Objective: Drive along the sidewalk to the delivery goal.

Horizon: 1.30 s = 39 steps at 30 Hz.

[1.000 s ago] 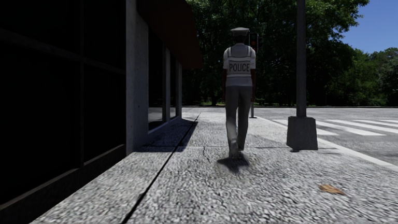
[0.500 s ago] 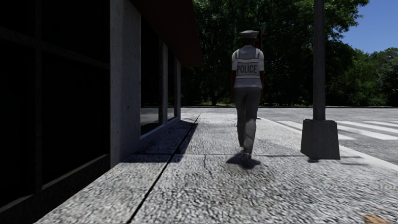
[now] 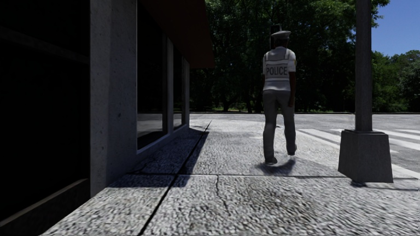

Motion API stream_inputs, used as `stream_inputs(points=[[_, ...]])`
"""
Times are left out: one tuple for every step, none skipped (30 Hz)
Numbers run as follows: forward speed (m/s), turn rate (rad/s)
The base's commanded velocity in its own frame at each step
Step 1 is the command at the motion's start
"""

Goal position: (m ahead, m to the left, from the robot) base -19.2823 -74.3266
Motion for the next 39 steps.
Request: stream_inputs(points=[[0.97, 0.0], [0.97, 0.0], [0.97, 0.0], [0.97, 0.0], [0.97, 0.0], [0.97, 0.0], [0.97, 0.0], [0.97, 0.0], [0.97, 0.0], [0.97, 0.0], [0.97, 0.0], [0.97, 0.0], [0.97, 0.0], [0.97, 0.0], [0.97, 0.0], [0.97, 0.0], [0.97, 0.0], [0.97, 0.0], [0.97, 0.0], [0.97, 0.0], [0.97, 0.0], [0.97, 0.0], [0.97, 0.0], [0.97, 0.0], [0.97, 0.0], [0.97, 0.0], [0.97, 0.0], [0.97, 0.0], [0.97, 0.0], [0.97, 0.0], [0.97, 0.0], [0.97, 0.0], [0.97, 0.0], [0.97, 0.0], [0.97, 0.0], [0.97, 0.0], [0.97, 0.0], [0.97, 0.0], [0.97, 0.0]])
